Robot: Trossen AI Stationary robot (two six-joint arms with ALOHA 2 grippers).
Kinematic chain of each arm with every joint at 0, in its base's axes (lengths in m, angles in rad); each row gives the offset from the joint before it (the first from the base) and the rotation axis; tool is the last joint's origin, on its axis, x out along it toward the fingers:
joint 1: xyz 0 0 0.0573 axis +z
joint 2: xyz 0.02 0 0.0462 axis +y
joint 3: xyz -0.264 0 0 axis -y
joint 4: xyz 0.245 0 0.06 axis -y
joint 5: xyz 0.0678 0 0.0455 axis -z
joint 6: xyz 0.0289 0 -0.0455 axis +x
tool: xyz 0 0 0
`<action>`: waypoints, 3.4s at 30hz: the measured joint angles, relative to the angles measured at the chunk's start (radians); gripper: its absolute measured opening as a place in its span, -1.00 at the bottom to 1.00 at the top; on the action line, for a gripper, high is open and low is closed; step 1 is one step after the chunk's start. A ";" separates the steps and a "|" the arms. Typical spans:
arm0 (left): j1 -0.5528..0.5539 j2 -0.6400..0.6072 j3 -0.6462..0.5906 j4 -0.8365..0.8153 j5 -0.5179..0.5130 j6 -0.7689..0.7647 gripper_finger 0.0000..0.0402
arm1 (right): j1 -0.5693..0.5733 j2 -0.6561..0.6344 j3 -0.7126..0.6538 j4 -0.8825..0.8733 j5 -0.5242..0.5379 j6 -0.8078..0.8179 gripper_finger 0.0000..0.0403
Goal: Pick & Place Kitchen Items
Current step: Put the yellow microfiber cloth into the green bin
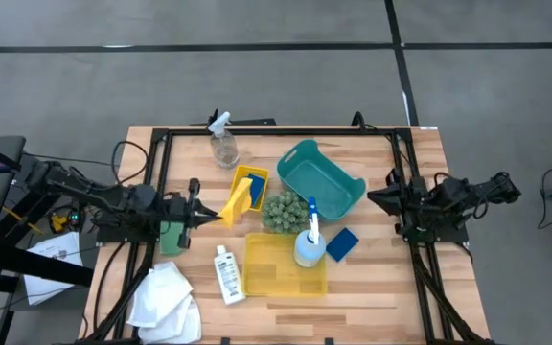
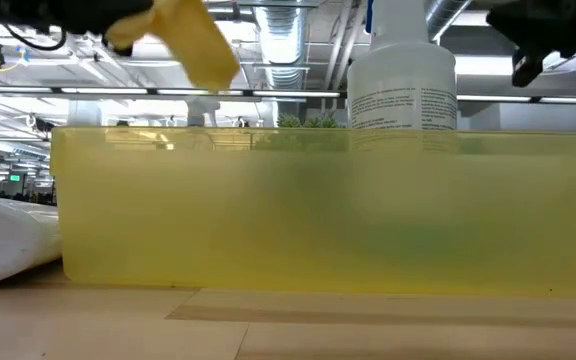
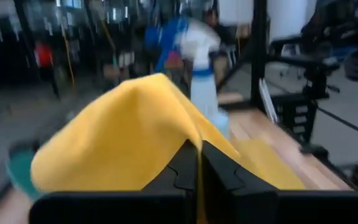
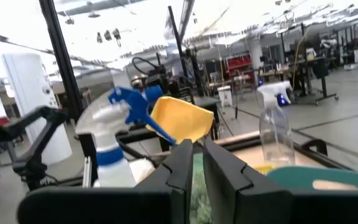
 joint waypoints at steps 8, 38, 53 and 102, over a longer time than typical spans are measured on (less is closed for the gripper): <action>-0.132 0.161 0.000 0.358 -0.077 0.333 -0.99 | 0.029 0.000 0.007 0.119 -0.104 -0.082 -0.84; -0.192 0.323 0.000 0.837 -0.131 0.551 -0.99 | -0.141 1.168 1.440 -0.547 -0.218 -0.412 0.00; -0.195 0.334 0.000 0.845 -0.138 0.543 -0.99 | -0.255 1.596 1.823 -0.764 -0.454 -0.320 -0.08; -0.015 0.908 0.370 1.302 -0.093 0.706 -0.99 | -0.244 1.674 1.849 -0.814 -0.499 -0.335 -0.08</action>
